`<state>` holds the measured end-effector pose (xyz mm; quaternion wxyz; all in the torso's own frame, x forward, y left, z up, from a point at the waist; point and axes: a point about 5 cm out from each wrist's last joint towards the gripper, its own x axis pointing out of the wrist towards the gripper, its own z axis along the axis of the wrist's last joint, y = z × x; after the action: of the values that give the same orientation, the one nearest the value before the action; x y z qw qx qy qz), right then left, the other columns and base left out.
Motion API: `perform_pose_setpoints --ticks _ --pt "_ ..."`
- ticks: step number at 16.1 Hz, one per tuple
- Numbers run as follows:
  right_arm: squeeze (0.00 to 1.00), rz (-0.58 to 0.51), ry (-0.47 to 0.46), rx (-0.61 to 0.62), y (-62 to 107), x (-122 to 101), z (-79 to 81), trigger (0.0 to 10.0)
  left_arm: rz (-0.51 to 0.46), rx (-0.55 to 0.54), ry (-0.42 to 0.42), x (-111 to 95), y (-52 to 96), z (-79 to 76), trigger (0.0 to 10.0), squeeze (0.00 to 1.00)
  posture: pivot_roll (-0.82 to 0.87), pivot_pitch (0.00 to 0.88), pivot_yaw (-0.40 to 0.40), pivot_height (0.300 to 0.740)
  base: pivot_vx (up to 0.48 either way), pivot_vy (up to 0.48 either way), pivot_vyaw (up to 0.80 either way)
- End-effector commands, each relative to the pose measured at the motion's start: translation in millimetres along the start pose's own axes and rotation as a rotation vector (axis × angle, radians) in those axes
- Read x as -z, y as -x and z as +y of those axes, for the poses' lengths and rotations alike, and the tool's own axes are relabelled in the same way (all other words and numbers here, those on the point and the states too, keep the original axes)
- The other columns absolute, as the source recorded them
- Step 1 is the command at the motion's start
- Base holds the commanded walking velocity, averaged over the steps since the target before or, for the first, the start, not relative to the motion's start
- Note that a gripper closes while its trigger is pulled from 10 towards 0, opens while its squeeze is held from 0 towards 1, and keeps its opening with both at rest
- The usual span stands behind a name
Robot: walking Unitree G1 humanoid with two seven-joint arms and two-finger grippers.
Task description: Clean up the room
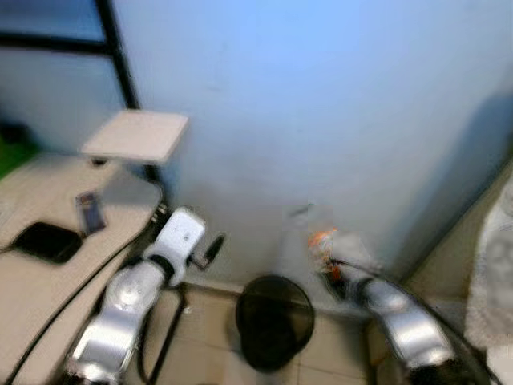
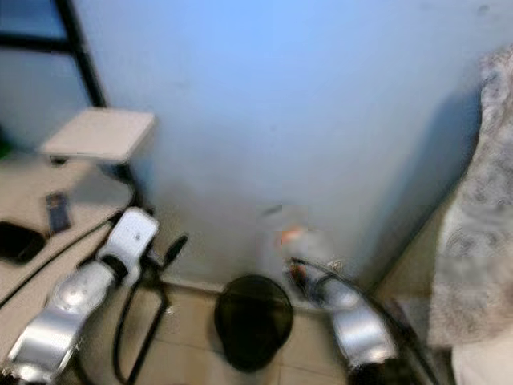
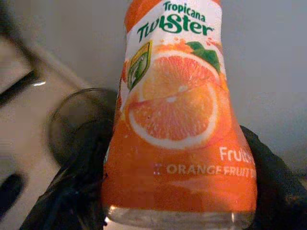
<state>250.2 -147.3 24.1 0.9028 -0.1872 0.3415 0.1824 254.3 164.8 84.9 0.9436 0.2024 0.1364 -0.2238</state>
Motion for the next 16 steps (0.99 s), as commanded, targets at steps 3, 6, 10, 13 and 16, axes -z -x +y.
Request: perform_pose_setpoints --ticks 3,6,10,13,16 --pt "0.00 0.060 0.089 -0.004 -4.8 5 -9.6 10.0 -0.009 0.160 -0.046 -1 -2.0 -17.2 10.0 0.00 0.00 0.000 0.020 0.740 0.092 0.000 0.00" --pt "0.00 0.117 0.209 -0.086 -18.4 11 1.3 10.0 0.016 0.328 -0.090 4 -0.3 -21.3 10.0 0.00 0.00 0.000 0.029 0.740 0.000 0.000 0.00" --pt "0.00 0.114 0.220 -0.075 -38.2 3 6.5 10.0 0.064 0.504 -0.148 12 1.6 -25.0 10.0 0.00 -0.01 0.000 0.030 0.740 0.000 0.000 0.00" --pt "0.00 0.110 0.275 -0.046 -48.0 -6 5.5 10.0 0.077 0.578 -0.183 15 0.8 -26.8 10.0 0.00 0.00 0.000 0.028 0.740 0.000 0.000 0.00" --pt "0.00 0.094 0.276 -0.006 -52.7 -13 3.0 10.0 0.071 0.587 -0.192 14 0.1 -27.5 10.0 0.00 0.00 0.000 0.021 0.740 0.000 0.000 0.00"
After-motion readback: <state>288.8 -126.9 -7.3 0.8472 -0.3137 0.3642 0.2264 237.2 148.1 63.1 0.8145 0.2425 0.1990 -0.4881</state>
